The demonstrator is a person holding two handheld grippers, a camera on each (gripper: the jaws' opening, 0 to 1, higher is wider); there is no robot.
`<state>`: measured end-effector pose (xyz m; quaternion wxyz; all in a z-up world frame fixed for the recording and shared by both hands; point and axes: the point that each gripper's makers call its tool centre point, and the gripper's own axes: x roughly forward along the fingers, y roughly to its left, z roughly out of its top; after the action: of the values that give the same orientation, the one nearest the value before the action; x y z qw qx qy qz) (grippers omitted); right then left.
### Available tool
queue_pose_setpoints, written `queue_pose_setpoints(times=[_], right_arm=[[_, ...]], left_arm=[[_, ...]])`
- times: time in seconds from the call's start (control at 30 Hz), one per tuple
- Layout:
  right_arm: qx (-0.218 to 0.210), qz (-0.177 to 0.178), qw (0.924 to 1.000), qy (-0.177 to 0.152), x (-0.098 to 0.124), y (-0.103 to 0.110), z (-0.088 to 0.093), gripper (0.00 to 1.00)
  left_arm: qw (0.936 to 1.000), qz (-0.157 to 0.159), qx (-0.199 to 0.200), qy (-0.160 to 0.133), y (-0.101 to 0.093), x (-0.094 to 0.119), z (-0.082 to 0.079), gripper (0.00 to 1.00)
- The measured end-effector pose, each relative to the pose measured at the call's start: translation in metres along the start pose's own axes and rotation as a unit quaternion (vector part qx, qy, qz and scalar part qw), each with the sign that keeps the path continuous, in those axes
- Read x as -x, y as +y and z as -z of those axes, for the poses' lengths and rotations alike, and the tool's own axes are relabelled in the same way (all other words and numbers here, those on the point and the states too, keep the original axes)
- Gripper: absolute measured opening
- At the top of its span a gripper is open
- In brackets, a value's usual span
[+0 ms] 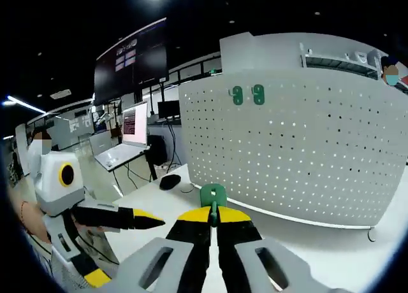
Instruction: Insert the hook assembly into the mounting plate slot until the hook locks in place.
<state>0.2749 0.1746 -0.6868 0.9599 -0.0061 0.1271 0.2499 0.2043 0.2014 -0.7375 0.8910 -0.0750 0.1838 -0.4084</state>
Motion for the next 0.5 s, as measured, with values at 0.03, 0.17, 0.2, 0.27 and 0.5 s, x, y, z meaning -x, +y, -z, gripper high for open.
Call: queue_pose_setpoints(times=[0.03,0.17,0.2,0.27,0.5], right_arm=[[0.001,0.003,1.0,-0.004,-0.001,0.0,-0.003,0.0],[0.012,0.018,0.9995,-0.022,-0.007,-0.004,-0.016,0.0],[0.015,0.027,0.9993,-0.022,-0.009,-0.008,-0.017,0.0],[0.018,0.043,0.9987,-0.023,-0.012,-0.014,-0.019,0.0],[0.005,0.071,0.9966,-0.042,-0.018,-0.03,-0.032,0.0]], left_arm=[[1.0,0.0,-0.001,-0.001,-0.001,0.0,0.0,0.91],[1.0,-0.005,-0.004,-0.003,0.0,0.002,0.004,0.92],[1.0,-0.007,-0.003,-0.003,0.001,0.002,0.005,0.92],[1.0,-0.009,-0.003,0.001,0.002,0.002,0.008,0.93],[0.9997,-0.022,0.002,-0.008,0.008,0.006,0.01,0.98]])
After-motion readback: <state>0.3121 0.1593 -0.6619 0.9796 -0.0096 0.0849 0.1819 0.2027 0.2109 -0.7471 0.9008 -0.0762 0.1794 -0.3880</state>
